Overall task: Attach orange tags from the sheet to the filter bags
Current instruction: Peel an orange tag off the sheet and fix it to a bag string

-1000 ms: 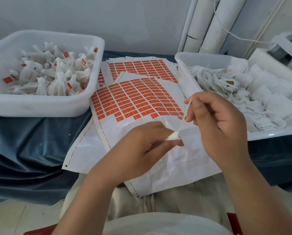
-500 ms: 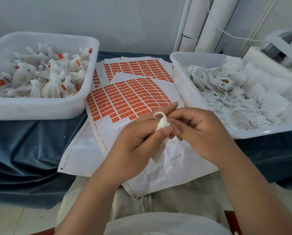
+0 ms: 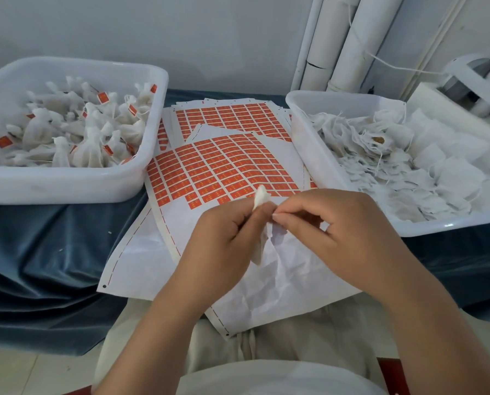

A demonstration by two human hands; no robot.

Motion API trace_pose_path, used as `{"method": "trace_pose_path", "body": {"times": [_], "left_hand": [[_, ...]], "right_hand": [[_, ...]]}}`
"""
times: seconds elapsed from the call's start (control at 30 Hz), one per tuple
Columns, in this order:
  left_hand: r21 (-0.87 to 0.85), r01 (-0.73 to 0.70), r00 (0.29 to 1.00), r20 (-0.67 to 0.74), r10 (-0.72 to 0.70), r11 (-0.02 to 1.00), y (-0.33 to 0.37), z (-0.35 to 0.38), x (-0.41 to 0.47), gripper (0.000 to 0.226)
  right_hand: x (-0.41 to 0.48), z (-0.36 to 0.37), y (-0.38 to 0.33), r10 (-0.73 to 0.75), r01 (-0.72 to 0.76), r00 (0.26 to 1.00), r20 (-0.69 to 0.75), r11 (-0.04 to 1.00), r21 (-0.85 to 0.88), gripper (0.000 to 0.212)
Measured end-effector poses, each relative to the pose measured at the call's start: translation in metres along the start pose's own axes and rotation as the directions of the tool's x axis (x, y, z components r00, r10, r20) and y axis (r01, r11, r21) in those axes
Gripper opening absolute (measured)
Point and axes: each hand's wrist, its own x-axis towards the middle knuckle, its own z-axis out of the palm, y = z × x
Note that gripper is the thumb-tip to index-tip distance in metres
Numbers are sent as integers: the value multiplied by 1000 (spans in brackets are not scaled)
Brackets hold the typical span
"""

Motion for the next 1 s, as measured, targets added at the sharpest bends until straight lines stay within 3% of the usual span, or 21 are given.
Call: {"method": "trace_pose_path", "body": {"times": [0.13,0.33,0.47,0.57,0.67,0.8,0.9,1.0], "left_hand": [[115,-26,966,259,-5,993,-5,-4,0,39],[71,-17,851,524,-23,997,0,-9,-6,35],[-8,2,797,605,3,1000,0,-9,-6,49],[-41,25,728,686,10,999,-3,-12,-6,53],[-139,88,676,736,43,986,-6,-15,-4,47],[-339,183,706,698,117,923,-8,-17,3,49],[-477,199,774,613,162,856,-12,-16,3,55],[-517,149,854,496,153,843,-18,-13,0,56]], "right_hand": [[-1,-7,1,-57,52,996,-62,996,-77,23],[-2,-6,5,-145,143,986,81,989,33,16],[-1,-3,10,12,-78,976,217,952,296,12],[2,1,16,70,-303,906,417,796,524,11],[3,7,20,29,-392,872,490,640,661,7],[3,11,18,-47,-201,952,304,654,729,8],[4,15,15,-52,-67,989,136,669,741,9],[2,19,13,-66,76,997,-39,784,616,13]]}}
